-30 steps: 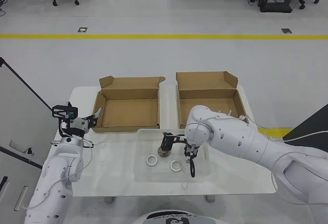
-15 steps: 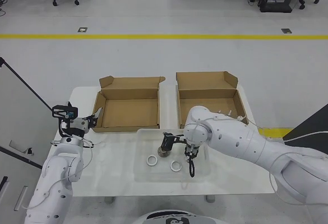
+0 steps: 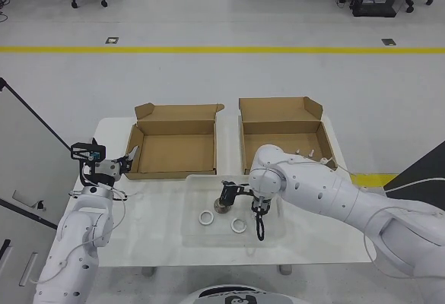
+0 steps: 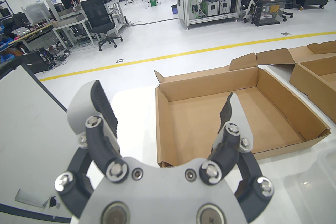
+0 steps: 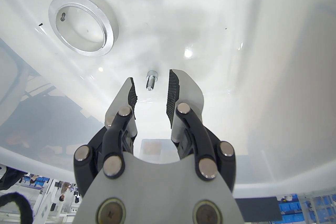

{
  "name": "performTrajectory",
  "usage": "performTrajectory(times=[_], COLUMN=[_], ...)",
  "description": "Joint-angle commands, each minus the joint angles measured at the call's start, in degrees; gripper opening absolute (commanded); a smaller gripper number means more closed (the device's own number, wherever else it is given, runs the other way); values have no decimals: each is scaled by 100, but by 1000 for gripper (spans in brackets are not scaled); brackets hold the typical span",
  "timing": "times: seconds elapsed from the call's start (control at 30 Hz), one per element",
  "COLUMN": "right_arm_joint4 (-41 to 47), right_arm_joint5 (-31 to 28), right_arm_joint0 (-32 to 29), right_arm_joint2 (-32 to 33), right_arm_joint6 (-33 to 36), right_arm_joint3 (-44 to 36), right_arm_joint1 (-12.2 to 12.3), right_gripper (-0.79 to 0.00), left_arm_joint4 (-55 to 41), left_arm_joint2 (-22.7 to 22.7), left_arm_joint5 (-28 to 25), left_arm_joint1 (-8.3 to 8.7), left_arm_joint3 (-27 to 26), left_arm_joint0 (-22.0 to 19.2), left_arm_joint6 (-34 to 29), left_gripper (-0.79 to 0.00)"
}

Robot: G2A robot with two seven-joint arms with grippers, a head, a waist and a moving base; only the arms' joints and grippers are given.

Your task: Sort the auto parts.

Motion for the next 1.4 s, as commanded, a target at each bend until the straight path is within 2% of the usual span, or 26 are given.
performTrajectory(times=[0.0,0.13,0.3,0.37,0.67,0.9,1.13,1.37], right_arm_joint4=[13,7,28,53,377,744,1317,1977], right_arm_joint5=[-4,-16,-40,-43,125,391,584,515], right_arm_joint0=[-5,-14,-18,-15,124,484,954,1136], right_arm_joint2=[4,-3,-14,-13,241,487,764,1146], right_arm_joint6=[0,0,0,0,0,0,0,0], right_arm_joint3=[25,86,165,199,59,-575,-1355,-1948], right_arm_joint1=[-8,-31,-69,-85,-28,321,876,1399], right_gripper=[-548,-634,-696,-776,-785,-785,-785,-785], left_arm_joint4=[0,0,0,0,0,0,0,0], left_arm_joint2=[0,0,0,0,0,0,0,0], left_arm_joint5=[0,0,0,0,0,0,0,0], left_arm_joint1=[0,0,0,0,0,0,0,0], left_arm_joint3=[0,0,0,0,0,0,0,0], left_arm_joint0=[0,0,0,0,0,0,0,0], left_arm_joint6=[0,0,0,0,0,0,0,0], left_gripper=[0,0,0,0,0,0,0,0])
